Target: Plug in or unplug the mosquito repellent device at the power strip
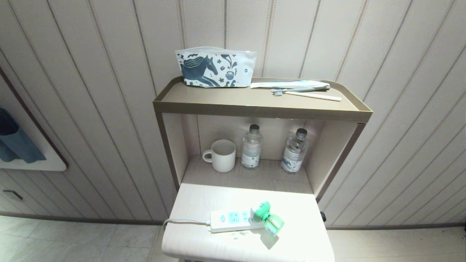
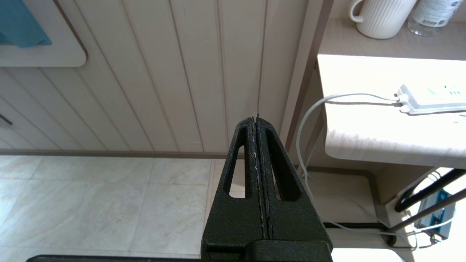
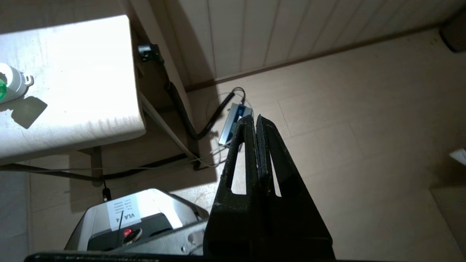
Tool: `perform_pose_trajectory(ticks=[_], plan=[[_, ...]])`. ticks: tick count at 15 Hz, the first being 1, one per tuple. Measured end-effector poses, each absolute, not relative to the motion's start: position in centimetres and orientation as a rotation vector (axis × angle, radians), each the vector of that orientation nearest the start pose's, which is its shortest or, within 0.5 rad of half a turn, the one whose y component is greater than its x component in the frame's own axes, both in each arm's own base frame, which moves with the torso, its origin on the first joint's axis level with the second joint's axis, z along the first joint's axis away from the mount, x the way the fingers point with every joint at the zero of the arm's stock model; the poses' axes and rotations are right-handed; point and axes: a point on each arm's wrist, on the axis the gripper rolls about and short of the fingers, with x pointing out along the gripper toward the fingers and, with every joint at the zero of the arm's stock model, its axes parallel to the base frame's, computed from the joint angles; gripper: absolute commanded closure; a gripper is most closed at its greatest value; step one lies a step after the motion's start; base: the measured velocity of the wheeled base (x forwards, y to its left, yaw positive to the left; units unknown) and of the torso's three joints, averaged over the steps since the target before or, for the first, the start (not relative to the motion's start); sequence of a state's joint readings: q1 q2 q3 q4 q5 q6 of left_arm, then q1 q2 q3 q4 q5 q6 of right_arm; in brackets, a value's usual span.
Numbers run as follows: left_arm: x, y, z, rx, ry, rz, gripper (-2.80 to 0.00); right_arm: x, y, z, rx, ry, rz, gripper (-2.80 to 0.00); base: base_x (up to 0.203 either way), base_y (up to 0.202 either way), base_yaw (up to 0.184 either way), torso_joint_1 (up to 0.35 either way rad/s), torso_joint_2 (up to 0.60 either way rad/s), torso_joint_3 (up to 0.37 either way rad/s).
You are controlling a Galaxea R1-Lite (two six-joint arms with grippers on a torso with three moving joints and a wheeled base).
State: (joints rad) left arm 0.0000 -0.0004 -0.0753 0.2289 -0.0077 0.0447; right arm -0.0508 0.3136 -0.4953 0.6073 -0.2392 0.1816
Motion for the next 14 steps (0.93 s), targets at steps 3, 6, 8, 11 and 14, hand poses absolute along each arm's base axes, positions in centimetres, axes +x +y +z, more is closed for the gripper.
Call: perform_pose_trajectory(ticks=[3,6,8,11,14], plan=[[-3.0,0.0,7.3,0.044,0.153,-0.011,0.00,-0.8,-0.5,12.2,0.089,0.320,-0.221,0.00,0.000,0.000,0.000,0.000,0.00,0.000],[-3.0,0.0,7.3,0.044,0.153,-0.011,0.00,-0.1,-0.4,10.1,0.045,0.228,-0.122,0.00,0.000,0.000,0.000,0.000,0.00,0.000],[-3.0,0.0,7.3,0.044,0.153,-0.011,0.00,0.1,-0.2,9.6,0.021,0.159,-0.041,0.00,0.000,0.000,0.000,0.000,0.00,0.000],[-3.0,0.0,7.3,0.044,0.153,-0.011,0.00,0.1,-0.1,9.1,-0.050,0.160,0.038,0.00,0.000,0.000,0.000,0.000,0.00,0.000],[-3.0,0.0,7.3,0.044,0.153,-0.011,0.00,0.0,0.1,8.6,-0.166,0.196,0.142,0.00,0.000,0.000,0.000,0.000,0.00,0.000]])
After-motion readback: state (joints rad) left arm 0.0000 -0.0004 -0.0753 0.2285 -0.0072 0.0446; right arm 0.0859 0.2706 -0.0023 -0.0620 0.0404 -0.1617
